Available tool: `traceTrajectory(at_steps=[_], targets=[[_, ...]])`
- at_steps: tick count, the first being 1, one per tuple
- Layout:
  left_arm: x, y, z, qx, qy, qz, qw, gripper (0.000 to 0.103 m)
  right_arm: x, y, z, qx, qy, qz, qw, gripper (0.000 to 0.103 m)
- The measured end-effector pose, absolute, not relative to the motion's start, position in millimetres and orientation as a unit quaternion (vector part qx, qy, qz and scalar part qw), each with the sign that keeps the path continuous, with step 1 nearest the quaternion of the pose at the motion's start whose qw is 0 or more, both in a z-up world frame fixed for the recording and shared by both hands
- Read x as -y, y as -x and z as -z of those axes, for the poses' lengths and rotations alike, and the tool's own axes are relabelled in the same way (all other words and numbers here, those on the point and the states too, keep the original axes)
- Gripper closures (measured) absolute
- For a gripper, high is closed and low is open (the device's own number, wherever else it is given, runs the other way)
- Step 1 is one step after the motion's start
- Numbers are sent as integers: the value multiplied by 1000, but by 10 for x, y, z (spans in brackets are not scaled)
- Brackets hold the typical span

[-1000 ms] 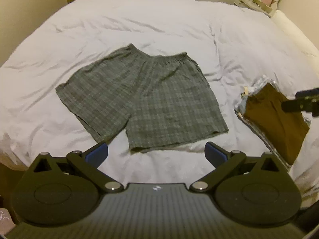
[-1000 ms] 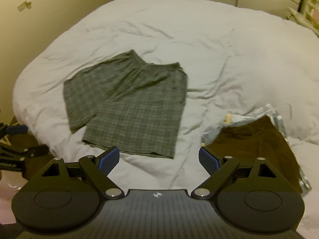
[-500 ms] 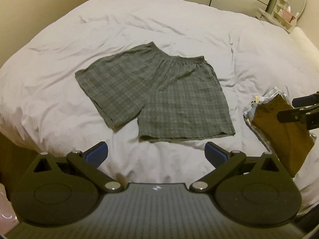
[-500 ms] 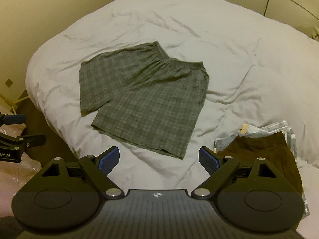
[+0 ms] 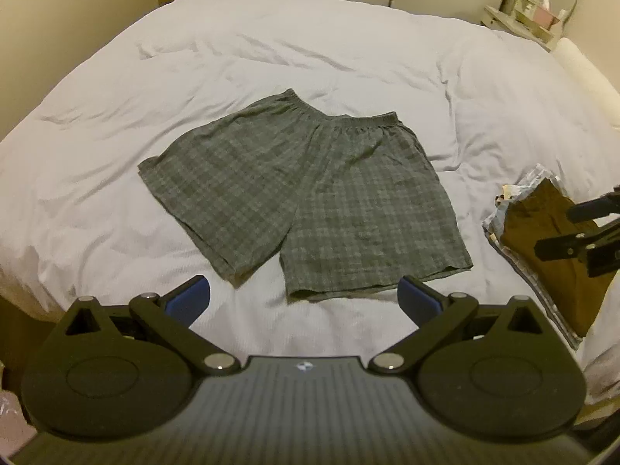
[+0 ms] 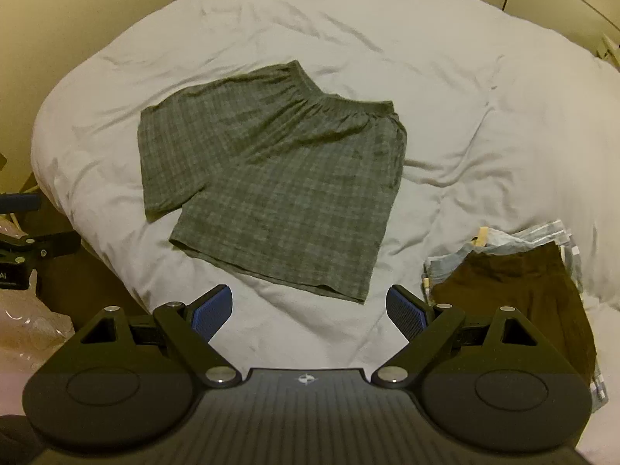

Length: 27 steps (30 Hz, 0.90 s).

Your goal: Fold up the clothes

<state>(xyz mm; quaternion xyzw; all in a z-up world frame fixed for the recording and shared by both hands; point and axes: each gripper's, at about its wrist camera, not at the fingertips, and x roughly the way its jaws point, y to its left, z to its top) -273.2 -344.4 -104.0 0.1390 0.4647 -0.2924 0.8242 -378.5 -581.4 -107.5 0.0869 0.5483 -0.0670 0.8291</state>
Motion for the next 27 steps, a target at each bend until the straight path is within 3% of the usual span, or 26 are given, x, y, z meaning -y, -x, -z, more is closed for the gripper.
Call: traceTrajectory(at_steps=[14,22,27], targets=[[3449,2520,1296,-471,-171,322,803,2,5736,3534,1193,-567,-59,84,817,15],[4330,2862,1615,-465,-177,381,779,2,6452,3645,1271,-576,-1,103,811,15],[5140,3271,1953,-436,-205,392,784,8,6966,3620,1423,-567,44,74,819,16]])
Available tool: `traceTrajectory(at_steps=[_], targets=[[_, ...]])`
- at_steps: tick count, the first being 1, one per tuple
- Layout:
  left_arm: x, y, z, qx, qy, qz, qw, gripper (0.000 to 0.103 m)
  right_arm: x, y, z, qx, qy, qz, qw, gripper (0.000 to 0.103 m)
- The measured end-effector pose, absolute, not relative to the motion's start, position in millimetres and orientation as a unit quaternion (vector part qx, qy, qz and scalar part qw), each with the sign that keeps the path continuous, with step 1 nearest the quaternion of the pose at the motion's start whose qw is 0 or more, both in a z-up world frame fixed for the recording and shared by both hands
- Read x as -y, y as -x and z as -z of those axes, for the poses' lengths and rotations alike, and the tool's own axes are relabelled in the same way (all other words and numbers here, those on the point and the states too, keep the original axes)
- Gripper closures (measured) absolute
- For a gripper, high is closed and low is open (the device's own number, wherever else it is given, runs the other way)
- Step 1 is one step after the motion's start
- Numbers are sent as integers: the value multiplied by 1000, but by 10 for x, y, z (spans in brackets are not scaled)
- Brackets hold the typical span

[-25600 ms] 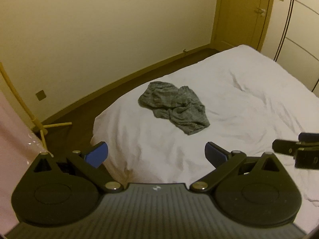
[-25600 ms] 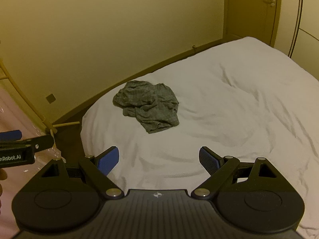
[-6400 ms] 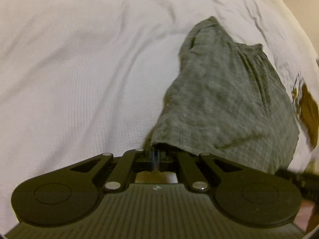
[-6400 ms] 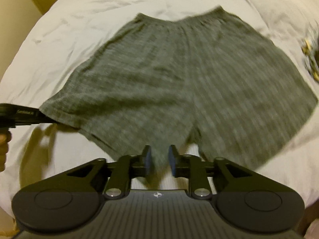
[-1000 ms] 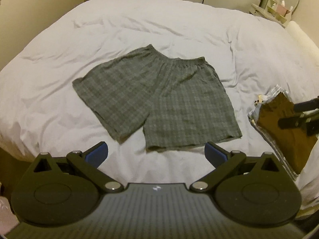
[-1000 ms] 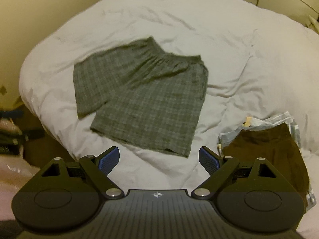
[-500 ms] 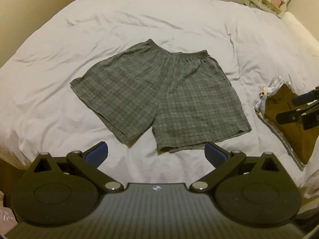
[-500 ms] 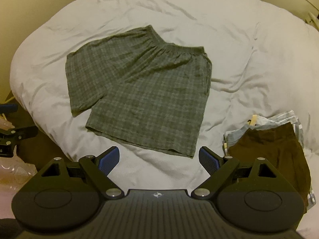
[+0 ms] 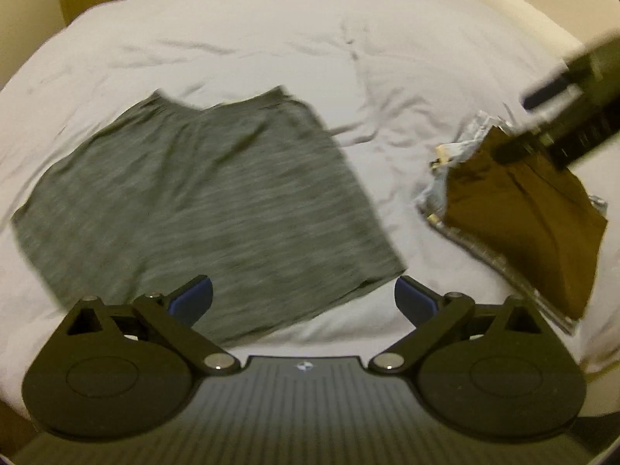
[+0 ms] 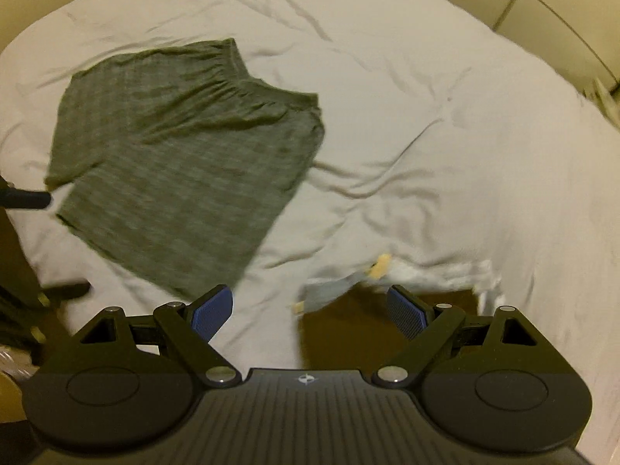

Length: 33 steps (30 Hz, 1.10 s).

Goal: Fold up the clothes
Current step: 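Grasp a leg hem with the left gripper while the right gripper grasps the waistband corner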

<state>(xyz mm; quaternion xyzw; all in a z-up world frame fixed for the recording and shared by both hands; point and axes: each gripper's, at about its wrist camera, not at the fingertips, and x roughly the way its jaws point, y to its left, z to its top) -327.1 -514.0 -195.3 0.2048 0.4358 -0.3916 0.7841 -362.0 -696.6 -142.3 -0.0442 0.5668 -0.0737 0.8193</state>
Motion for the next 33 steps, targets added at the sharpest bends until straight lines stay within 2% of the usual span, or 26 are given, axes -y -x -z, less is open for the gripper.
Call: traceTrajectory(at_steps=[3,5,7,10,12,15,21,24,33], targets=[[5603,3518,2280,-434,-223,382,785,21,7120,3600,1583,-542,129,20,831,22],[5872,3638,2488,-435,-243,371,783,32,7203,3581,1729,-528,191,-13,827,33],[6086,3716,2652,-434,-260,363,782,35,7301,3526,1847,-522,221,-34,823,36],[6322,3745,2883,-439,-292,354,773,37,7446,3416,1979,-511,243,-53,823,36],[6393,3713,2992,-451,-302,334,771,47,7536,3330,2063,-504,253,-61,823,36],[6408,3642,3017,-459,-302,310,776,53,7638,3179,2169,-492,268,-73,825,36],[6387,3558,3004,-457,-323,306,770,73,7666,2863,2326,-449,337,-117,819,36],[6398,3578,2921,-453,-325,313,769,87,7672,2706,2411,-431,372,-141,810,36],[6456,3587,3020,-468,-341,314,753,86,7683,2479,2590,-409,408,-182,796,35]])
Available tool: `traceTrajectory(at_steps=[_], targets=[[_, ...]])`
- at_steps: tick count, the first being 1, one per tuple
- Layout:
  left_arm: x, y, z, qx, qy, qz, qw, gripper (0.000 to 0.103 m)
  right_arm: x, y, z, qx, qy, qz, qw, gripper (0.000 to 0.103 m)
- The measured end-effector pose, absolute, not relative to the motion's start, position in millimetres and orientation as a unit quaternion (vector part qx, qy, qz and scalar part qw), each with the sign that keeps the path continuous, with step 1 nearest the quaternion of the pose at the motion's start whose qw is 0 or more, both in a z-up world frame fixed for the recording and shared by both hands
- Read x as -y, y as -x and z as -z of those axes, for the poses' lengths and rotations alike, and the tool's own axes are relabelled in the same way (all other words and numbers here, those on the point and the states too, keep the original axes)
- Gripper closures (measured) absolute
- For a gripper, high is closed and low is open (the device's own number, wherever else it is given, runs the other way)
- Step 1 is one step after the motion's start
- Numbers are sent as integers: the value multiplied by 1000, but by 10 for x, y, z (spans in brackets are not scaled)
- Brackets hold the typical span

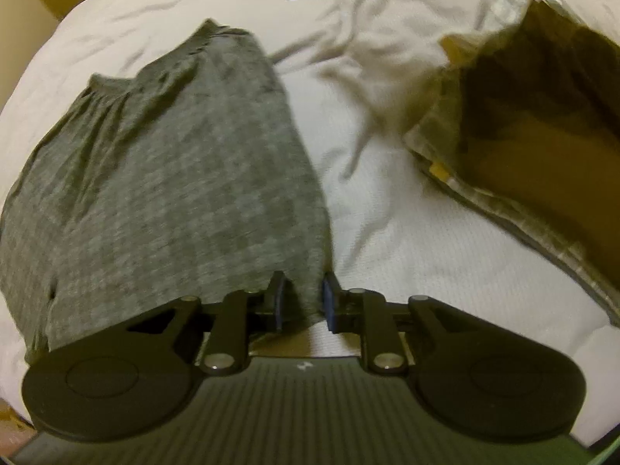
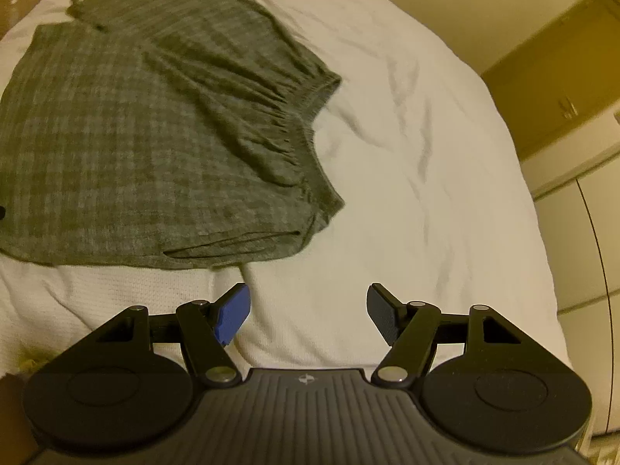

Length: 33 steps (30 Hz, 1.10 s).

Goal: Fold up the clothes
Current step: 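Grasp a leg hem with the left gripper while the right gripper grasps the waistband corner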

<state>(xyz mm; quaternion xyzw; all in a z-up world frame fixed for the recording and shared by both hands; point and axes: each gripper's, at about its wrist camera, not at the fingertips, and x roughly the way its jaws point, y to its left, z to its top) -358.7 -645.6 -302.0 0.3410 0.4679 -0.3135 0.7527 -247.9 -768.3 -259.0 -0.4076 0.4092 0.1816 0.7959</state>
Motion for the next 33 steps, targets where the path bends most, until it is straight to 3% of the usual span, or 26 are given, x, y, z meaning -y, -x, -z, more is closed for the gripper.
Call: traceTrajectory(at_steps=[2,4,12,25,27,29,31,33], targets=[[6492,3606,3025,-468,-342,321,749,88,7661,2496,2660,-399,429,-200,785,35],[6502,3606,3000,-470,-335,323,750,102,7648,2513,2743,-384,462,-222,768,35],[6301,3518,2532,-443,-275,311,794,102,7680,2293,3245,-280,614,-285,680,35],[5934,3115,2239,-431,-219,252,838,102,7682,2101,3776,-169,705,-347,595,38],[5863,3056,2246,-430,-219,242,842,102,7647,2062,3773,-182,698,-353,596,49],[5775,3026,2244,-432,-217,232,844,102,7611,2013,3771,-200,691,-358,596,81],[5687,3007,2235,-433,-216,223,847,102,7584,1967,3751,-220,685,-355,597,101],[5594,3009,2191,-432,-216,216,849,102,7557,1934,3653,-232,672,-351,610,101]])
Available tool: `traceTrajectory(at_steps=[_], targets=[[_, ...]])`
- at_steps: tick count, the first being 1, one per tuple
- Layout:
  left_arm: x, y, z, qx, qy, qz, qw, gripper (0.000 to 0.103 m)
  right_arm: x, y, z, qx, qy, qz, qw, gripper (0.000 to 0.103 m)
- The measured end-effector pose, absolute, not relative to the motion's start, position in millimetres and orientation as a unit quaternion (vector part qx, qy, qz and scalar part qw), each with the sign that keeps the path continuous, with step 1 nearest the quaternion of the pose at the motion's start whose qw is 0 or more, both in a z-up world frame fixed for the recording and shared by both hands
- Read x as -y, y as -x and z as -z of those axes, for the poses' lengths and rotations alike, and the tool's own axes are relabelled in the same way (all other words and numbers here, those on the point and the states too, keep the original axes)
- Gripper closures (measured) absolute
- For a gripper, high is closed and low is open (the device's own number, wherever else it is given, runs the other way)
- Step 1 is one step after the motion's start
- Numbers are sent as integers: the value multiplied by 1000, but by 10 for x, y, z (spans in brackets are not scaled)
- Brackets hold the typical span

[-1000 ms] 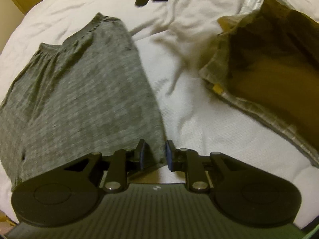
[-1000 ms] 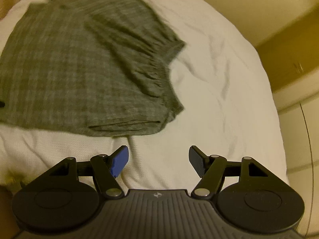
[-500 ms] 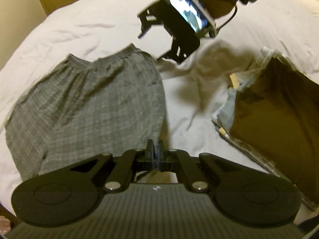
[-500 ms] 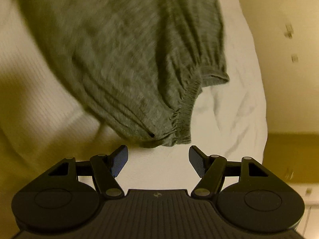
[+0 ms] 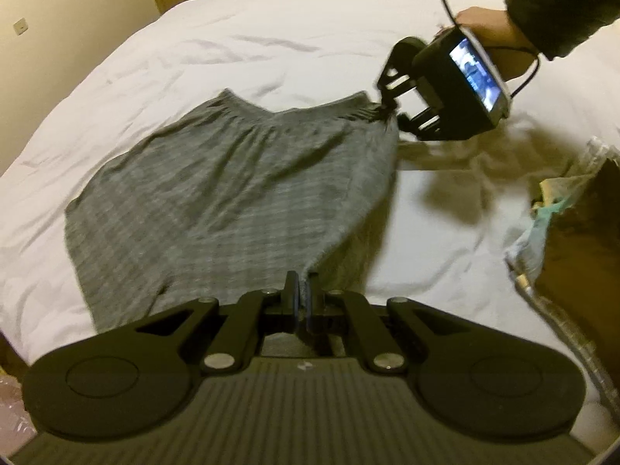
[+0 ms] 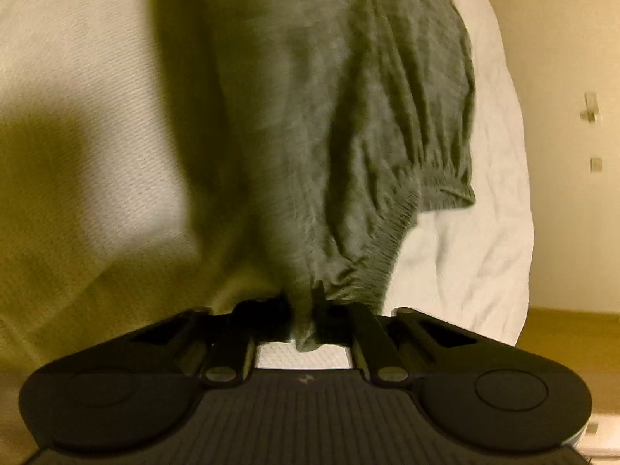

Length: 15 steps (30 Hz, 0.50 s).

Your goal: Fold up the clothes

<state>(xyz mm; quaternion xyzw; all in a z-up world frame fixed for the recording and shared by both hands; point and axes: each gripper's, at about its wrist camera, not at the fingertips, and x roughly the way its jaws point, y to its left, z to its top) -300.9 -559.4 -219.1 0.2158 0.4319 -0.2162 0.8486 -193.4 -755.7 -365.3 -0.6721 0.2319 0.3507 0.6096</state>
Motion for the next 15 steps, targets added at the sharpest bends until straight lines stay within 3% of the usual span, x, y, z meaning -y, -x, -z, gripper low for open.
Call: traceTrajectory(at_steps=[7,15], targets=[[5239,2903,1830,-409,-214,192,866,102,7347,1887,3089,-227,650,-346,638,102],[4563,2241,1328,-376,-204,167,888,102,6919,1512,2419,-221,646,-340,647,102]])
